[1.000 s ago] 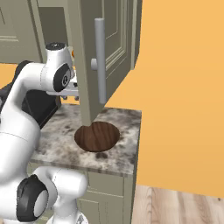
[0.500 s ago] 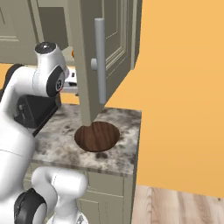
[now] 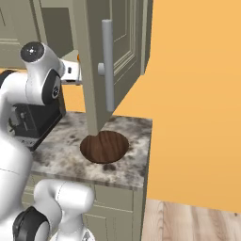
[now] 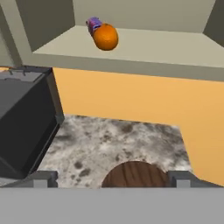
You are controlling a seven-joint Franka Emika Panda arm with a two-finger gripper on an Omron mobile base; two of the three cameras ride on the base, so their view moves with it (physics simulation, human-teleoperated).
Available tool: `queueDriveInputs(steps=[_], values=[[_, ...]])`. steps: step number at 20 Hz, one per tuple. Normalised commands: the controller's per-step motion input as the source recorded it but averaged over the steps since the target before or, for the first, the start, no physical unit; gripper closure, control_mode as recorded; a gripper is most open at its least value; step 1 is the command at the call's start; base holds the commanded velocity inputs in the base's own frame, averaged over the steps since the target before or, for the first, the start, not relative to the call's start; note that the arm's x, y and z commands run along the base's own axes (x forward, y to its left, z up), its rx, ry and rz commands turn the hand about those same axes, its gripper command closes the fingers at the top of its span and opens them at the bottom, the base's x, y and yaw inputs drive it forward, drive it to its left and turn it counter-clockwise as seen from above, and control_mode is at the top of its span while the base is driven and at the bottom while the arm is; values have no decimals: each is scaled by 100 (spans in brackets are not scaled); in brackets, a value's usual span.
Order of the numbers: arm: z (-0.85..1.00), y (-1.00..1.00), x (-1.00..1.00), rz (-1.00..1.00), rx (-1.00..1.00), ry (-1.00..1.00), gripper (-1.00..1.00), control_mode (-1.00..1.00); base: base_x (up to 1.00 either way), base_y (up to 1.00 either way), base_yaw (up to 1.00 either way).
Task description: Pick the tangerine from the cabinet and place it in the bowl. Then pick the bowl and place it in the sink. Then turn on the sink facuet.
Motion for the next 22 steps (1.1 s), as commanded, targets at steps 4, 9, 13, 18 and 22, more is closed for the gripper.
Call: queueDriveInputs(steps=[4, 9, 13, 18, 22], values=[[57, 2, 22, -3, 4, -9, -100, -100, 0, 0, 0], [26, 1, 36, -2, 12, 0, -100, -100, 0, 0, 0], [0, 16, 69, 0, 8, 0, -100, -100, 0, 0, 0], [0, 24, 64, 0, 1, -2, -100, -100, 0, 0, 0], [0, 11, 66, 0, 2, 0, -100, -100, 0, 0, 0]])
